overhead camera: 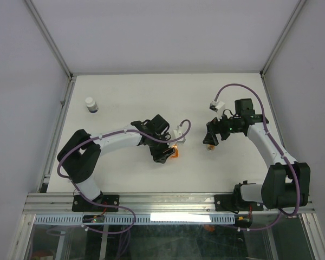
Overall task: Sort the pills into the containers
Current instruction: Pour the pill into the pill container.
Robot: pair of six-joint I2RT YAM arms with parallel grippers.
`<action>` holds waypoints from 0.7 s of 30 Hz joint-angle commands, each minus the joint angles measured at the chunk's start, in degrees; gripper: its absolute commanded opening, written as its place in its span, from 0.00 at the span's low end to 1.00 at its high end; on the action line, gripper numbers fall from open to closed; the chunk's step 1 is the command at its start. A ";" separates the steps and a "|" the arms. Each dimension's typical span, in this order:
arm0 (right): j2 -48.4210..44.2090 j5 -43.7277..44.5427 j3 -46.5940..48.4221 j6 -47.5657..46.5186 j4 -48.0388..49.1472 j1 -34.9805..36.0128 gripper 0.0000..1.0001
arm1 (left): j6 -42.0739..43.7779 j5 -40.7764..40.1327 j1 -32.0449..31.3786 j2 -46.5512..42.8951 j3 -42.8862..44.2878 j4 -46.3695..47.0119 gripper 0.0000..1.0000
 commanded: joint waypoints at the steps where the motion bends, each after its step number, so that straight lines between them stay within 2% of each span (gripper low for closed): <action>1: -1.69 -1.38 2.91 -0.81 0.29 -0.48 0.90 | 0.45 -1.37 -0.55 0.26 2.80 -0.10 0.00; 13: -1.53 -1.79 2.81 -0.99 0.21 -0.76 0.91 | 1.09 -0.87 -0.31 -1.48 0.75 1.84 0.00; 16: -1.53 -1.74 2.77 -0.99 0.16 -0.81 0.91 | 0.34 -0.27 -0.24 0.05 2.54 -0.86 0.00; 19: -1.51 -1.52 2.93 -0.93 0.14 -0.82 0.91 | 1.17 -0.92 0.09 -0.93 0.29 2.17 0.00; 21: -1.60 -1.74 2.71 -0.91 0.18 -0.91 0.91 | 0.41 0.43 -0.16 -0.38 2.33 -0.16 0.00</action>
